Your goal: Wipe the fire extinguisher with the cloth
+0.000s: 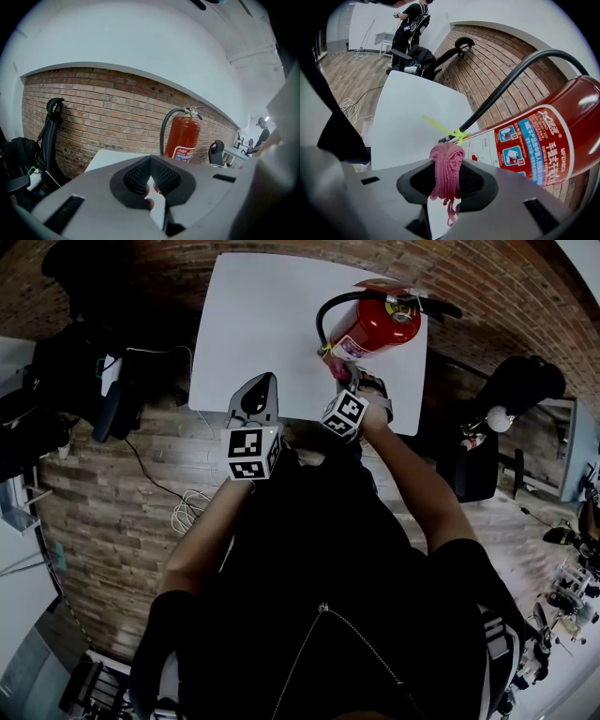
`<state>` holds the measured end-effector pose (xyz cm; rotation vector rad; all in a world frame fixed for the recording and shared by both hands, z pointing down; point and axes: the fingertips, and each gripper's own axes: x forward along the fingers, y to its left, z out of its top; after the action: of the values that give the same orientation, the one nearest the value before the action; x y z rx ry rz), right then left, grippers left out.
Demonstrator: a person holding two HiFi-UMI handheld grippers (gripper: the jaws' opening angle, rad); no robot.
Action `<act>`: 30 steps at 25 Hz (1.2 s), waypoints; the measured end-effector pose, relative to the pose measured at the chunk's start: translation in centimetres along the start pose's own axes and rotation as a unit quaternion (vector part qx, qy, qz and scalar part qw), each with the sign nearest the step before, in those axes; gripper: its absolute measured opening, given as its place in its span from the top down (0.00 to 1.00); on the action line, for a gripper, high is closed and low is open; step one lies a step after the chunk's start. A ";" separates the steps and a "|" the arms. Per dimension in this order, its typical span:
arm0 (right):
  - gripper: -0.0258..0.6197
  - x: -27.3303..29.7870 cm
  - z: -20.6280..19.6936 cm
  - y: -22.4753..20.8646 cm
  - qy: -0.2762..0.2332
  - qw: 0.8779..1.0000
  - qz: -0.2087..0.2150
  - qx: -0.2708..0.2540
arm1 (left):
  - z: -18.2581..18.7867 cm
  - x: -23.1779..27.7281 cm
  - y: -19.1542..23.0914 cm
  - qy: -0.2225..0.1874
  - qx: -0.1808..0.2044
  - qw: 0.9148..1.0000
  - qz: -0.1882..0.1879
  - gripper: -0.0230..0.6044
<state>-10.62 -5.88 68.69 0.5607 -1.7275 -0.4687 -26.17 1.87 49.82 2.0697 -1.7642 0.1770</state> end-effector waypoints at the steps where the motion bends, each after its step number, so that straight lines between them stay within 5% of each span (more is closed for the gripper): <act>1: 0.77 -0.2 0.1 -0.2 -0.001 1.000 -0.002 0.000 | 0.0 0.0 0.0 0.000 0.000 1.000 0.000 0.95; 30: 0.77 -11.1 2.8 -8.5 -0.051 0.996 -0.064 0.029 | 0.7 1.0 -0.3 -0.013 -0.005 1.000 -0.014 0.95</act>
<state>-10.34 -6.03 54.47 0.7032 -1.8142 -0.5464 -25.79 0.73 49.43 2.0985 -1.7458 0.1344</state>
